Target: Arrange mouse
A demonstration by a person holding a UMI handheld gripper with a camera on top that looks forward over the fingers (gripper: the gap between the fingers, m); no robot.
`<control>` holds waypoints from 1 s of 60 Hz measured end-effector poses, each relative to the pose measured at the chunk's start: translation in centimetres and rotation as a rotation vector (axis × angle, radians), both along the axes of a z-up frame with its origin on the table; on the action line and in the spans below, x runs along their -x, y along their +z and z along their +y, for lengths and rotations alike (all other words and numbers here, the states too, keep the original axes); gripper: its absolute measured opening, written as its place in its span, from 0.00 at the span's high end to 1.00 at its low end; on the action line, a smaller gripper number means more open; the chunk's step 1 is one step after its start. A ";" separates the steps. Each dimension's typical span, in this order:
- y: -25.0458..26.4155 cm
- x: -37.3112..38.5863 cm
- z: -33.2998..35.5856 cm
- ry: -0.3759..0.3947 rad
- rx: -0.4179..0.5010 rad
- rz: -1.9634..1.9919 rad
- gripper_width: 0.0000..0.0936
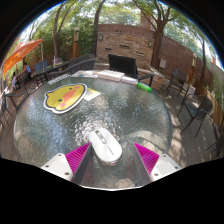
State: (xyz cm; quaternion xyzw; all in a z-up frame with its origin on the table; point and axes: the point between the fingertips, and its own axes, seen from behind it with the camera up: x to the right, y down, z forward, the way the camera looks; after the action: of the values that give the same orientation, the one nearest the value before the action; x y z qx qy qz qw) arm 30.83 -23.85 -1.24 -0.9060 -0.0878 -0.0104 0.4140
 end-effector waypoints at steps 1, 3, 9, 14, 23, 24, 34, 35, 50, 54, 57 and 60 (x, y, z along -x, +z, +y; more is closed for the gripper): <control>0.0 -0.1 0.3 -0.001 -0.001 0.000 0.10; -0.1 -0.2 0.8 -0.003 -0.003 0.007 0.10; -0.2 -0.3 2.3 -0.019 -0.004 0.026 0.14; -0.5 0.2 2.6 -0.029 0.013 0.058 0.31; -0.6 0.6 2.4 -0.053 0.013 0.050 0.51; -0.6 0.6 2.4 -0.061 0.014 0.052 0.52; 0.9 -0.6 2.9 -0.147 0.019 0.039 0.62; 1.2 -0.8 3.0 -0.159 0.011 0.042 0.62; 19.7 -1.0 11.0 -0.300 -0.282 0.070 0.62; 24.7 2.2 13.7 -0.275 -0.379 0.079 0.62; 27.6 4.9 16.1 -0.249 -0.422 0.099 0.62; 27.6 8.7 17.8 -0.211 -0.431 0.123 0.62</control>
State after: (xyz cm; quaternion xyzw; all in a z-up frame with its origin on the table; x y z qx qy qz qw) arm 22.13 -6.07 26.39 -0.7999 0.0369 -0.0167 0.5988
